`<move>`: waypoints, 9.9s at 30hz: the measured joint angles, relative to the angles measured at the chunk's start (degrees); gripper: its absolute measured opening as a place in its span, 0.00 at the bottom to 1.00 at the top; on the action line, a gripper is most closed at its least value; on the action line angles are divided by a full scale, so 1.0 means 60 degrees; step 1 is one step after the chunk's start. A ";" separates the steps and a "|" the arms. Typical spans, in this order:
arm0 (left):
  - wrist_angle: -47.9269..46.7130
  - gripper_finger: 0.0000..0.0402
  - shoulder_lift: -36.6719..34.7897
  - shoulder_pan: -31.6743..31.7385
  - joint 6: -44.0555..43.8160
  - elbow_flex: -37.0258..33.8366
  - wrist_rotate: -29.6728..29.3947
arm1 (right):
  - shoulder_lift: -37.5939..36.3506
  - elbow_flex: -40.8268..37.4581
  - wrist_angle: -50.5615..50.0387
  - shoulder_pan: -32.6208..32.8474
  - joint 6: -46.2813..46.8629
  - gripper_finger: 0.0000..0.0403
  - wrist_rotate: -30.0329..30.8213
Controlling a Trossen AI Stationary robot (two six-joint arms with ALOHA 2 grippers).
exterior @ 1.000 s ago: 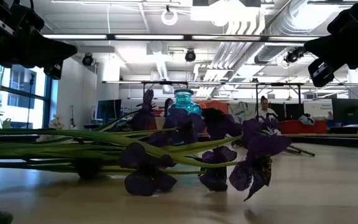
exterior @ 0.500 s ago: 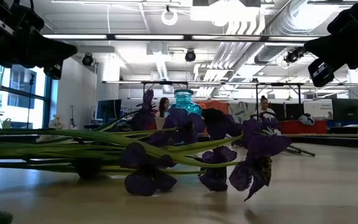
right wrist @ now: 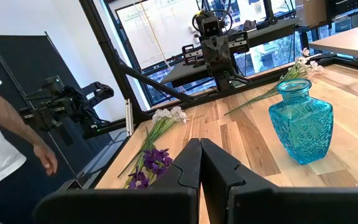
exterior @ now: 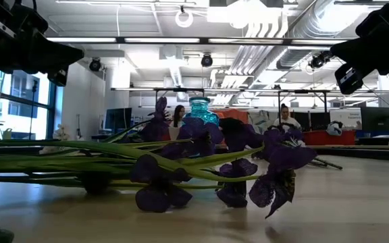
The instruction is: Sort flowers into vase by color
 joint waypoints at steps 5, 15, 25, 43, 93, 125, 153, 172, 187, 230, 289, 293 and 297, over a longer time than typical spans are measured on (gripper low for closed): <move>0.0002 0.00 -0.0003 -0.0002 0.0002 -0.0001 0.0003 | -0.0007 -0.0002 -0.0031 -0.0113 -0.0087 0.00 0.1001; 0.0014 0.00 -0.0002 -0.0002 0.0001 -0.0001 0.0000 | 0.0004 -0.0003 0.1913 -0.0193 0.1562 0.00 0.2155; 0.0016 0.00 -0.0003 0.0000 0.0000 -0.0002 0.0001 | 0.1544 0.0210 0.5423 -0.0061 0.5611 0.00 0.3470; 0.0021 0.00 -0.0003 -0.0001 0.0000 -0.0002 0.0000 | 1.0813 0.5788 -0.5355 -0.0641 0.7112 0.30 0.2114; 0.0021 0.00 -0.0003 -0.0003 0.0000 0.0000 0.0003 | 1.4812 0.7887 -0.7067 -0.1681 0.7439 0.29 0.1543; 0.0018 0.00 -0.0003 -0.0003 0.0000 -0.0003 0.0002 | 1.5026 0.7877 -0.7752 -0.1443 0.7590 0.33 0.2098; 0.0018 0.00 0.0000 -0.0003 0.0000 -0.0004 0.0000 | 1.0371 0.8882 -0.8713 -0.1365 0.4759 0.01 0.3470; 0.0018 0.00 -0.0003 -0.0003 0.0000 -0.0002 0.0002 | 1.4075 0.6485 0.7858 -0.1866 -0.1740 0.01 0.2085; 0.0021 0.00 -0.0001 0.0000 0.0000 -0.0002 0.0001 | 1.5562 0.6521 0.8366 -0.2091 -0.1559 0.01 0.2400; 0.0018 0.00 0.0000 -0.0003 0.0000 -0.0001 0.0000 | 1.3808 1.0405 -0.5826 -0.2398 -0.3469 0.76 -0.0200; 0.2263 0.00 1.3852 -0.7059 -0.6516 0.6488 0.1343 | 0.9808 0.7006 -0.6991 -0.0444 0.0199 0.76 0.3001; 0.2671 0.00 1.4315 -0.6947 -0.7291 0.6484 0.1338 | 0.9810 0.7006 -0.6973 -0.0444 0.0178 0.76 0.3131; 0.2687 0.00 1.4604 -0.6925 -0.7752 0.6484 0.1344 | 0.9810 0.7006 -0.6976 -0.0444 0.0178 0.76 0.3298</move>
